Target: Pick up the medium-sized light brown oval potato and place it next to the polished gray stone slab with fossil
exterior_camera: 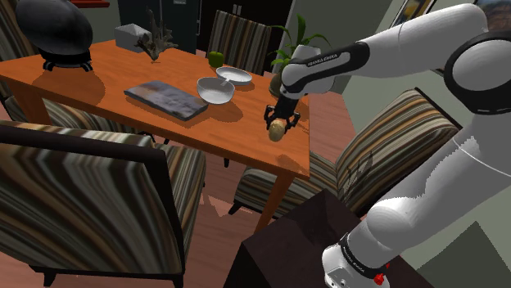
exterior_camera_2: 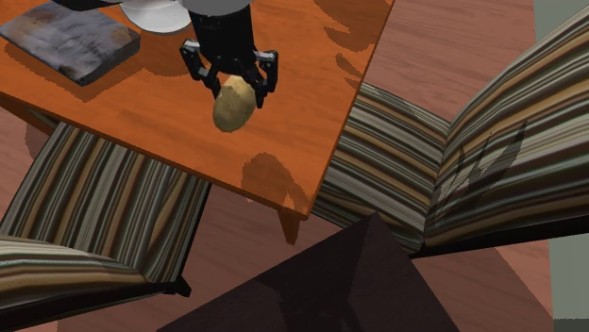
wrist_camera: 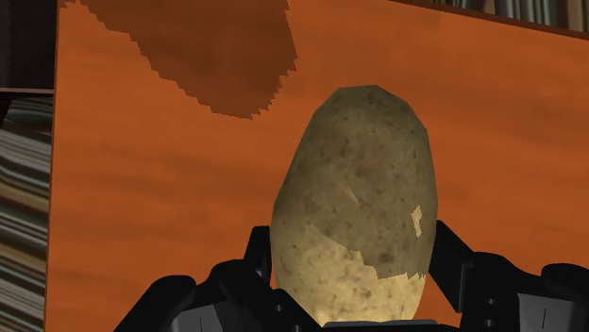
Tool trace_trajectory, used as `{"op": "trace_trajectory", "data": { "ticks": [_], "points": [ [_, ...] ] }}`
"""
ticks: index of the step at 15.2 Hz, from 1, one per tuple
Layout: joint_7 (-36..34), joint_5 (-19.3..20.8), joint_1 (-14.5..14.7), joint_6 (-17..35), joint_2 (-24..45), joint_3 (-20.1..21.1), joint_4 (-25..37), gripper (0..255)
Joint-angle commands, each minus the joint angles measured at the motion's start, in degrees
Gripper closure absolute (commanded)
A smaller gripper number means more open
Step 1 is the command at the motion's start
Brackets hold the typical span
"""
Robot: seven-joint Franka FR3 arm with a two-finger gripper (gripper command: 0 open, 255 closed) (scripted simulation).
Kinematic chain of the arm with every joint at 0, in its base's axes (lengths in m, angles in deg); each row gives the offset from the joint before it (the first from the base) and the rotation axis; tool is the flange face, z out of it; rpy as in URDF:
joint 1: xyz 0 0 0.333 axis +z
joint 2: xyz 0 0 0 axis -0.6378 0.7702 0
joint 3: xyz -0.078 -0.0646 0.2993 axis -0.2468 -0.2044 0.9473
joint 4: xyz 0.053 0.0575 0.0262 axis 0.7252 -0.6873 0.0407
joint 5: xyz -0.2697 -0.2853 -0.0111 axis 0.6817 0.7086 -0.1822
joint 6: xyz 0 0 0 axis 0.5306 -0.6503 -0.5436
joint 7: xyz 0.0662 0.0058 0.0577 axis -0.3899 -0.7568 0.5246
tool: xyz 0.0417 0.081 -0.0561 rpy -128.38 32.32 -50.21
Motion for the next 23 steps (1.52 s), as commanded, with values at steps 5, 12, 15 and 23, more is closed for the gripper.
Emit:
{"op": "trace_trajectory", "data": {
  "ticks": [5, 12, 15, 23],
  "points": [
    [-0.3, 0.2, 0.0, -4.7, -2.1, 0.0, 2.6, 255],
    [-0.5, 0.3, -0.1, -10.0, -4.2, -0.1, 5.8, 255],
    [-1.1, 0.4, 0.2, -11.8, -2.6, 0.2, 9.2, 255],
    [-5.0, 0.9, 2.0, -16.6, 14.8, 1.8, 31.6, 255]
  ]
}}
